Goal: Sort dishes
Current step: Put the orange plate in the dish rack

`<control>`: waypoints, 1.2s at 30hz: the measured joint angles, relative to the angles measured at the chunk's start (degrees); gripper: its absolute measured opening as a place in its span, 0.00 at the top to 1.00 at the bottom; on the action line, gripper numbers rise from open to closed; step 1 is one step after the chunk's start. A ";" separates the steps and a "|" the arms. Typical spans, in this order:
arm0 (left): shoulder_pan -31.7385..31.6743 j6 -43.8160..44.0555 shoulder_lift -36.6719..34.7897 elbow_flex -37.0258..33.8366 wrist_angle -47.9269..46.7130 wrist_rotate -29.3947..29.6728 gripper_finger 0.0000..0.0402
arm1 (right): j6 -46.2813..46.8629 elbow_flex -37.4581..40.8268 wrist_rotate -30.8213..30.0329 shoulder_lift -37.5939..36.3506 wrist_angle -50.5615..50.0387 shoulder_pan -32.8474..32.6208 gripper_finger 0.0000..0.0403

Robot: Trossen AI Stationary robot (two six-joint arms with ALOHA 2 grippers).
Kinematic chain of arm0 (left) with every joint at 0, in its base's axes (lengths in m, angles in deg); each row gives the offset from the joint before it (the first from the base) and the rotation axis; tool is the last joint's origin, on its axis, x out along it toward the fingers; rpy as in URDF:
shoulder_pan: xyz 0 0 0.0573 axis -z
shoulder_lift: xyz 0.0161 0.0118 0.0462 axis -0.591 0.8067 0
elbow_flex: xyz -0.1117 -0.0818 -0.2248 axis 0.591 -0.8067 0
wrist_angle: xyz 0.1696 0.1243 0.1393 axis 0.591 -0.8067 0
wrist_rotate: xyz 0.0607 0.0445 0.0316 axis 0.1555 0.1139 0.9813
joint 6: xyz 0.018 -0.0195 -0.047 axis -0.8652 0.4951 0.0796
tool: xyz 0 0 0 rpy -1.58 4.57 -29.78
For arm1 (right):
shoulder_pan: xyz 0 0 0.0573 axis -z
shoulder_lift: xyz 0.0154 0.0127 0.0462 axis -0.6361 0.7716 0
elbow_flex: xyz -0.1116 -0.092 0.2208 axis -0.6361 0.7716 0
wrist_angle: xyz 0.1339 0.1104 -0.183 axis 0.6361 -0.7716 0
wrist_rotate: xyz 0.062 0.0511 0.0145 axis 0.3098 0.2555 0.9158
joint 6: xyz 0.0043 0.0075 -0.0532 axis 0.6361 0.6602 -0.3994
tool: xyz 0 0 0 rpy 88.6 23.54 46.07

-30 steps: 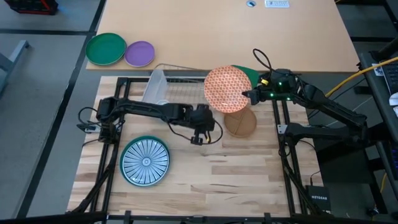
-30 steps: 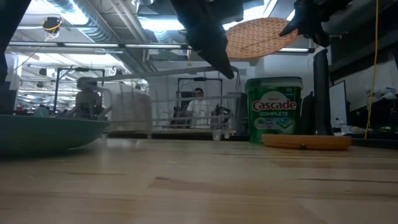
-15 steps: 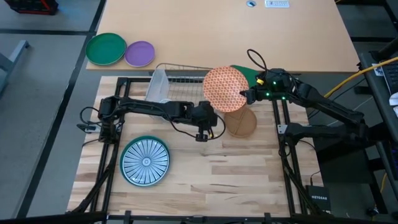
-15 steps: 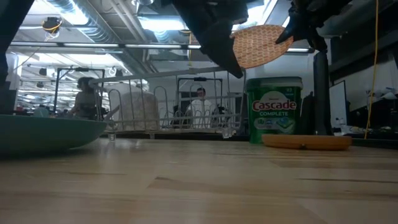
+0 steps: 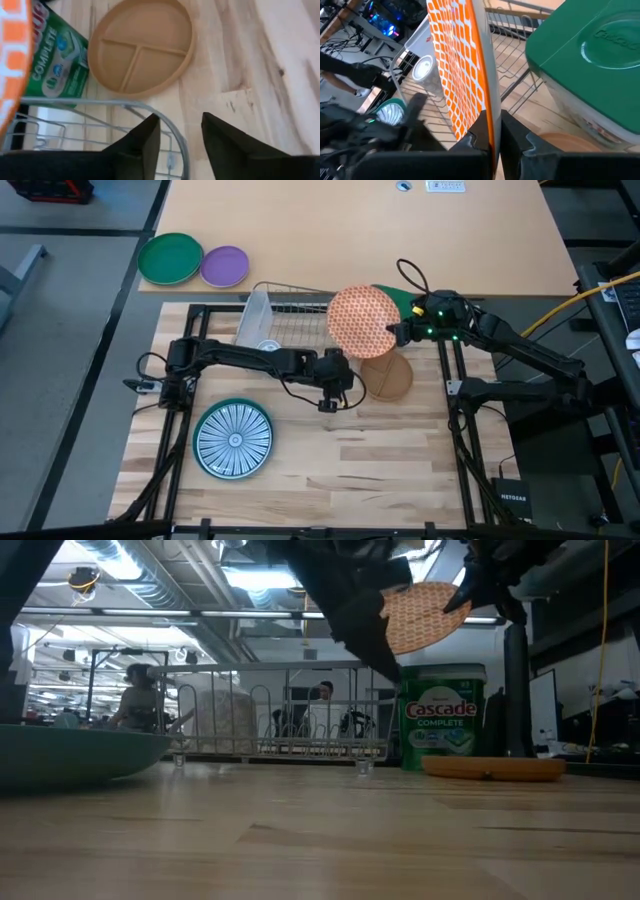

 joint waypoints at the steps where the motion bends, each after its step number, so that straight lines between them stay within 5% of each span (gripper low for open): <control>1: 0.21 -0.45 -0.54 0.00 -0.56 0.02 0.64 | 0.51 0.00 -0.43 0.00 0.02 0.00 0.96; 12: 2.24 -0.85 -8.23 0.00 -8.28 1.44 0.63 | 6.04 0.00 -0.64 -0.02 -0.55 0.04 0.96; 18: 1.50 4.61 -13.04 0.00 -22.36 9.80 0.67 | 6.06 0.00 -0.60 -0.02 -1.37 0.02 0.96; 28: -0.86 15.15 -18.89 -0.01 -52.34 10.23 0.75 | 4.27 0.00 0.47 -0.04 -2.24 0.00 0.96; 36: -4.00 25.07 -21.89 -0.60 -59.34 16.41 0.85 | 2.52 0.00 0.43 -0.04 -2.00 0.00 0.96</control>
